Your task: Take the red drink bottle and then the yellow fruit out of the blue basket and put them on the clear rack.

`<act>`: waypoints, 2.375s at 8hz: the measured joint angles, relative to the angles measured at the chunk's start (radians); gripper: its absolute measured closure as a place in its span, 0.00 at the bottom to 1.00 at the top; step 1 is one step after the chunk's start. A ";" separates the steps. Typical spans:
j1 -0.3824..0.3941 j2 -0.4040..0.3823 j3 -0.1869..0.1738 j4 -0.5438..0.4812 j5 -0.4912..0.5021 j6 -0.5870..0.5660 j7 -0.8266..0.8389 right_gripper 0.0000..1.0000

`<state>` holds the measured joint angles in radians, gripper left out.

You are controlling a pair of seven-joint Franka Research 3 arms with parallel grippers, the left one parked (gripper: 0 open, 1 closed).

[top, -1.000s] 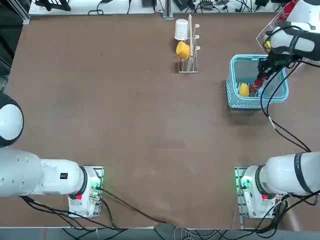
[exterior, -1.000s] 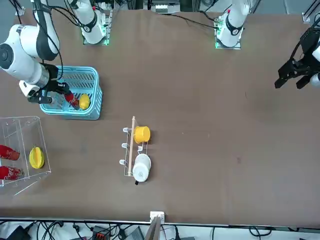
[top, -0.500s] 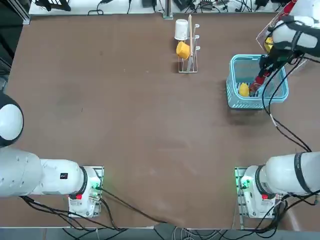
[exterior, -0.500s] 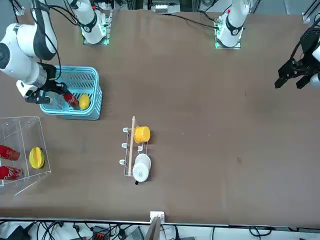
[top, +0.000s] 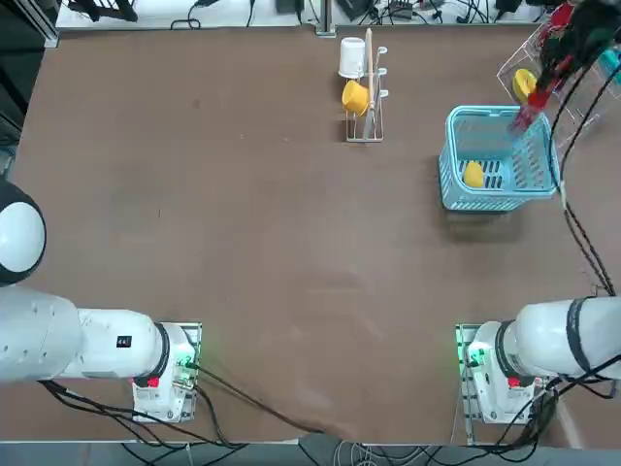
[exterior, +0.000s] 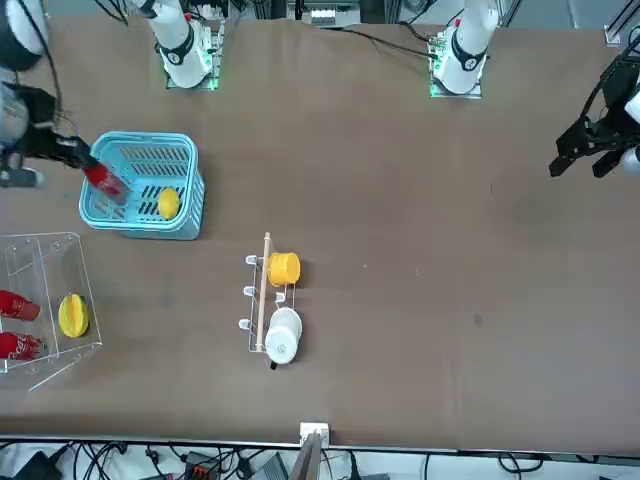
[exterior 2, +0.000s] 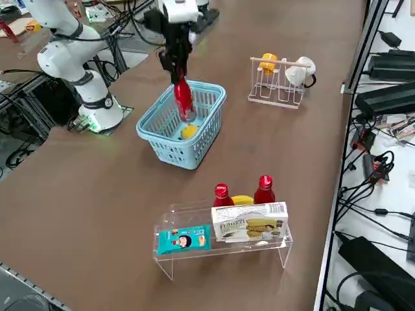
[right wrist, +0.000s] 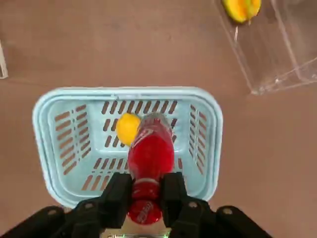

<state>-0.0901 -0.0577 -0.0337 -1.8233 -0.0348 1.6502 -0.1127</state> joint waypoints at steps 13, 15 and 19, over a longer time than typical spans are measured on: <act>-0.321 0.481 -0.010 0.451 -0.136 0.194 -1.011 0.63; -0.328 0.501 -0.010 0.452 -0.136 0.220 -1.016 0.63; -0.337 0.536 -0.010 0.453 -0.136 0.247 -1.016 0.63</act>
<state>-0.4269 0.4785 -0.0433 -1.3707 -0.1712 1.8969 -1.1291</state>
